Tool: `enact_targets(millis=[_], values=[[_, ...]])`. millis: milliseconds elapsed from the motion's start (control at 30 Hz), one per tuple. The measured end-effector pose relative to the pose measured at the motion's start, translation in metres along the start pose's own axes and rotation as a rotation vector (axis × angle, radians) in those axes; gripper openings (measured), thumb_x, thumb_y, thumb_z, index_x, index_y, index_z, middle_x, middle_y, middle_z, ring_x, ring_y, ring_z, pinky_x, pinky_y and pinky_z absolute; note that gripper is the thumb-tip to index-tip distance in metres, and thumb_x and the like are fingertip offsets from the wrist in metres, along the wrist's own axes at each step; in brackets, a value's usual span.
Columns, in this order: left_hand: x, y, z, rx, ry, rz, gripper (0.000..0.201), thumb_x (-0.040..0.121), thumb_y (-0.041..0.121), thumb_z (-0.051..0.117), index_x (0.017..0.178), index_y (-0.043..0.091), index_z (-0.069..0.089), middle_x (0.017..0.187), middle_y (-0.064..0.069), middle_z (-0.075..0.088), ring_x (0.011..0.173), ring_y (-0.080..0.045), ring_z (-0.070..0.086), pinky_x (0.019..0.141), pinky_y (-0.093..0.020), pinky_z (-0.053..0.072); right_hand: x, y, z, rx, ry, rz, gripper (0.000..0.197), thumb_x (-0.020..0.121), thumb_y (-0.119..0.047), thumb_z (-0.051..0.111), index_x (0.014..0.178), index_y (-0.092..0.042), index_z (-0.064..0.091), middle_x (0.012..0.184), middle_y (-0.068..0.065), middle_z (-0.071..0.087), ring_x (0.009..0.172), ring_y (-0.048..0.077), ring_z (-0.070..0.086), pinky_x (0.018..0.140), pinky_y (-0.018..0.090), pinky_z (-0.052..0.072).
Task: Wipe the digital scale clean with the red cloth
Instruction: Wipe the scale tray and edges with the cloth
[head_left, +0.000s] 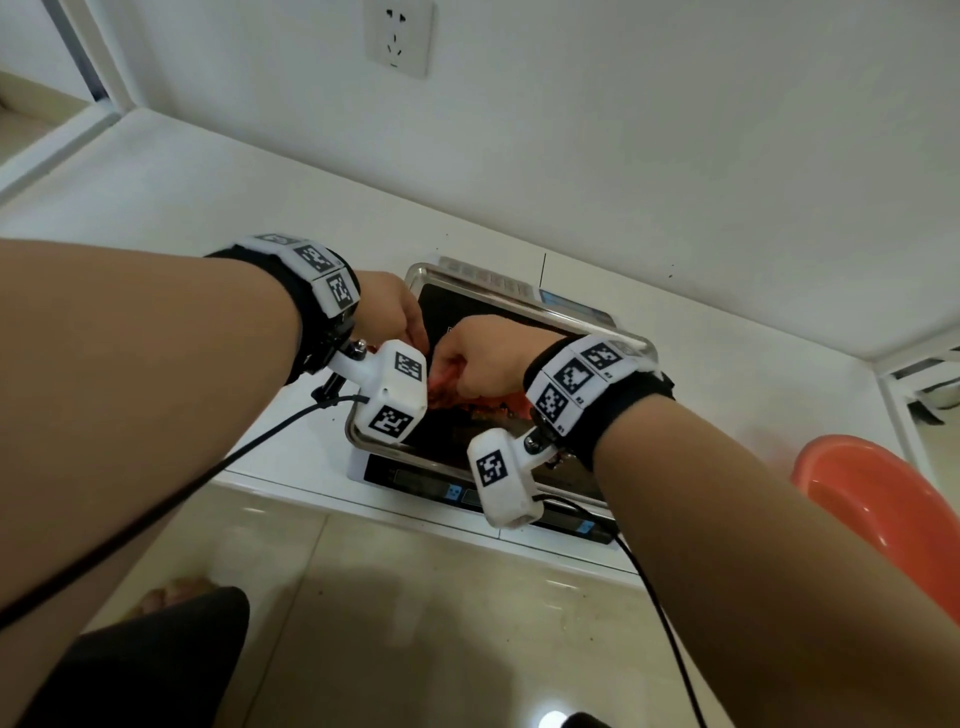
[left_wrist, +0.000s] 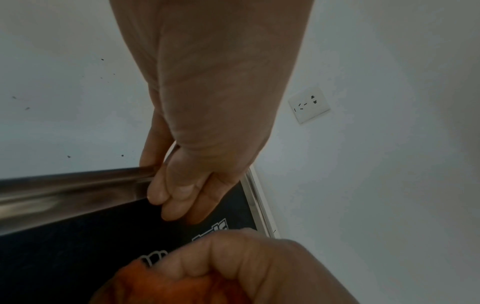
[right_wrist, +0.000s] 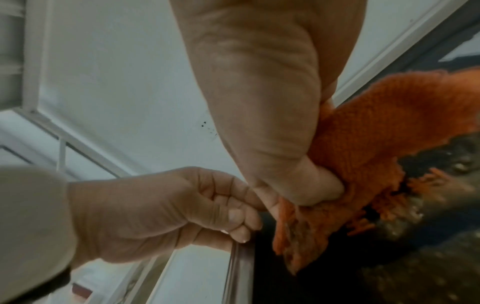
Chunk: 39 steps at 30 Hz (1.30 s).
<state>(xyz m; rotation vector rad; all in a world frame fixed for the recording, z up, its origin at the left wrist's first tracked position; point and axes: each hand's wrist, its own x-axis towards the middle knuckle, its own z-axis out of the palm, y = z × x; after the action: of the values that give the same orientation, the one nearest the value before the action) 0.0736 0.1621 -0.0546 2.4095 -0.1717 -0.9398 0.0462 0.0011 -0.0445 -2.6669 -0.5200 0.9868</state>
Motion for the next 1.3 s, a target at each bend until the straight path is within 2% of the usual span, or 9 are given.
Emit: enact_targets(millis=[100,200,300,433,600,767,967,1167,1300], values=[[-0.001,-0.001,0.0,0.001,-0.001,0.003,0.024,0.081,0.015,0.069,0.104,0.021,0.074,0.095,0.008,0.071,0.103,-0.014,0.065,0.096,-0.03,0.05,-0.003,-0.004,0.003,-0.033,-0.082,0.017,0.014,0.086,-0.025,0.074,0.098,-0.018,0.078,0.097,-0.006,0.076,0.093,0.009,0.069,0.083,0.028,0.057],[-0.001,-0.002,0.001,-0.036,0.006,-0.003,0.022,0.081,0.012,0.069,0.101,0.019,0.074,0.092,0.004,0.072,0.102,-0.016,0.066,0.094,-0.029,0.051,-0.01,0.0,-0.002,-0.129,-0.16,0.071,0.015,0.082,-0.031,0.08,0.093,-0.021,0.079,0.091,-0.006,0.077,0.085,0.008,0.07,0.079,0.029,0.059],[-0.001,-0.003,0.001,-0.059,0.002,-0.006,0.021,0.081,0.01,0.068,0.1,0.016,0.074,0.087,0.004,0.071,0.102,-0.018,0.066,0.092,-0.03,0.051,-0.011,0.011,-0.012,-0.094,-0.167,0.136,0.022,0.079,-0.008,0.071,0.095,-0.022,0.077,0.094,-0.005,0.077,0.091,0.014,0.072,0.079,0.033,0.061],[0.002,-0.003,0.002,-0.04,0.008,-0.012,0.02,0.079,0.013,0.071,0.097,0.019,0.075,0.093,0.003,0.073,0.1,-0.016,0.067,0.094,-0.032,0.053,-0.006,0.017,-0.017,-0.023,-0.08,0.162,0.035,0.076,-0.012,0.068,0.104,-0.033,0.062,0.098,-0.005,0.07,0.089,0.017,0.068,0.079,0.04,0.061],[0.002,-0.002,0.003,-0.076,-0.015,-0.015,0.022,0.082,0.009,0.067,0.102,0.014,0.074,0.098,-0.002,0.075,0.099,-0.018,0.067,0.096,-0.033,0.052,0.002,0.022,-0.016,0.024,0.168,0.134,0.024,0.082,-0.014,0.065,0.101,-0.025,0.058,0.093,-0.006,0.065,0.089,0.02,0.064,0.08,0.042,0.059],[0.0,-0.001,0.003,-0.05,0.009,-0.018,0.02,0.082,0.01,0.066,0.099,0.017,0.075,0.099,-0.001,0.074,0.102,-0.018,0.066,0.096,-0.032,0.052,-0.001,0.014,-0.01,0.08,0.203,0.094,0.023,0.089,-0.002,0.059,0.106,-0.016,0.064,0.087,-0.003,0.059,0.067,0.023,0.067,0.06,0.045,0.063],[-0.001,0.002,0.002,-0.022,0.046,-0.02,0.022,0.083,0.012,0.066,0.102,0.019,0.073,0.087,0.004,0.068,0.096,-0.018,0.065,0.09,-0.03,0.052,-0.006,0.001,-0.006,0.008,0.06,-0.016,0.033,0.087,-0.002,0.06,0.111,-0.023,0.067,0.089,-0.01,0.064,0.061,0.003,0.06,0.037,0.011,0.042],[0.0,0.001,0.002,-0.046,0.026,-0.027,0.024,0.084,0.008,0.064,0.105,0.015,0.072,0.096,-0.003,0.071,0.085,-0.014,0.063,0.076,-0.025,0.052,-0.012,0.004,-0.011,-0.132,-0.185,0.049,0.034,0.082,-0.001,0.066,0.098,-0.029,0.077,0.093,-0.011,0.073,0.077,0.004,0.066,0.051,0.017,0.051],[0.0,0.003,0.001,-0.053,0.028,-0.033,0.025,0.087,0.005,0.06,0.108,0.012,0.071,0.085,0.001,0.067,0.078,-0.012,0.061,0.062,-0.017,0.048,-0.012,0.008,-0.014,0.0,-0.101,0.049,0.042,0.08,0.003,0.059,0.097,-0.032,0.075,0.092,-0.014,0.074,0.083,0.006,0.069,0.067,0.027,0.061]])
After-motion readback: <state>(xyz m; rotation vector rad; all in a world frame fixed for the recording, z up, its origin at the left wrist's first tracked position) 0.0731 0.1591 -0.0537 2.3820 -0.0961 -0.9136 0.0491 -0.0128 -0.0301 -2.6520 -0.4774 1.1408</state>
